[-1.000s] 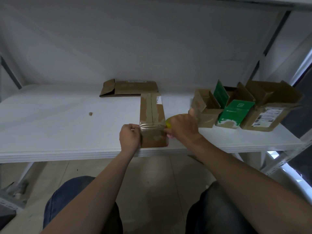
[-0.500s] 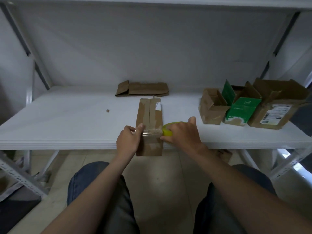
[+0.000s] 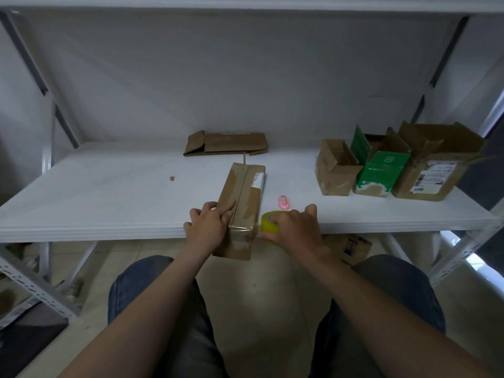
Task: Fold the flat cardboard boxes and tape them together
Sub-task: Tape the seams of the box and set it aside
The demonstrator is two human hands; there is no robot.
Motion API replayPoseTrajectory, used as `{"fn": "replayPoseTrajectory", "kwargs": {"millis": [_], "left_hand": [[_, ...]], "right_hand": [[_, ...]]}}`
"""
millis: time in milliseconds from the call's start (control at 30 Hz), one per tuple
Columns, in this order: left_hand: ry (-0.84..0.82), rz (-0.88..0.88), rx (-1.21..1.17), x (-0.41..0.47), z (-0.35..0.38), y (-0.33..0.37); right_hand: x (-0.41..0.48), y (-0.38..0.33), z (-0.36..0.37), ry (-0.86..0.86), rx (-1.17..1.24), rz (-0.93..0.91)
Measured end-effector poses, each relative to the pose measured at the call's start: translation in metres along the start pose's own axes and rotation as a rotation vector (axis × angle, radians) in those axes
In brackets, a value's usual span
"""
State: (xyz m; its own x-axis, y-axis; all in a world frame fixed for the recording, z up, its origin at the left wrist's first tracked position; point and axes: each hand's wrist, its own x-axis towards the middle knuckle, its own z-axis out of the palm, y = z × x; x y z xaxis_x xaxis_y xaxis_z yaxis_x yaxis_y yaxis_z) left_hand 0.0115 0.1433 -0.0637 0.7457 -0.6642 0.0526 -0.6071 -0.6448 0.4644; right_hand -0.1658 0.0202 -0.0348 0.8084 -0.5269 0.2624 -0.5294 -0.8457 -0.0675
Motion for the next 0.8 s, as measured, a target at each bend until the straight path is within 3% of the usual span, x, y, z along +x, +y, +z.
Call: {"fn": "replayPoseTrajectory", "kwargs": {"millis": [433,633,800], "left_hand": [[-0.018,0.044,-0.328,0.006,0.011,-0.018],[-0.049,-0.059,-0.547,0.000,0.005,-0.026],[-0.006,-0.079,-0.405,-0.005,0.007,-0.016]], "right_hand": [[0.025,-0.020,-0.005,0.029,-0.174,0.086],[0.032,-0.025,-0.001,0.021,-0.180,0.093],[0.033,-0.025,0.001,0.024,-0.168,0.088]]}}
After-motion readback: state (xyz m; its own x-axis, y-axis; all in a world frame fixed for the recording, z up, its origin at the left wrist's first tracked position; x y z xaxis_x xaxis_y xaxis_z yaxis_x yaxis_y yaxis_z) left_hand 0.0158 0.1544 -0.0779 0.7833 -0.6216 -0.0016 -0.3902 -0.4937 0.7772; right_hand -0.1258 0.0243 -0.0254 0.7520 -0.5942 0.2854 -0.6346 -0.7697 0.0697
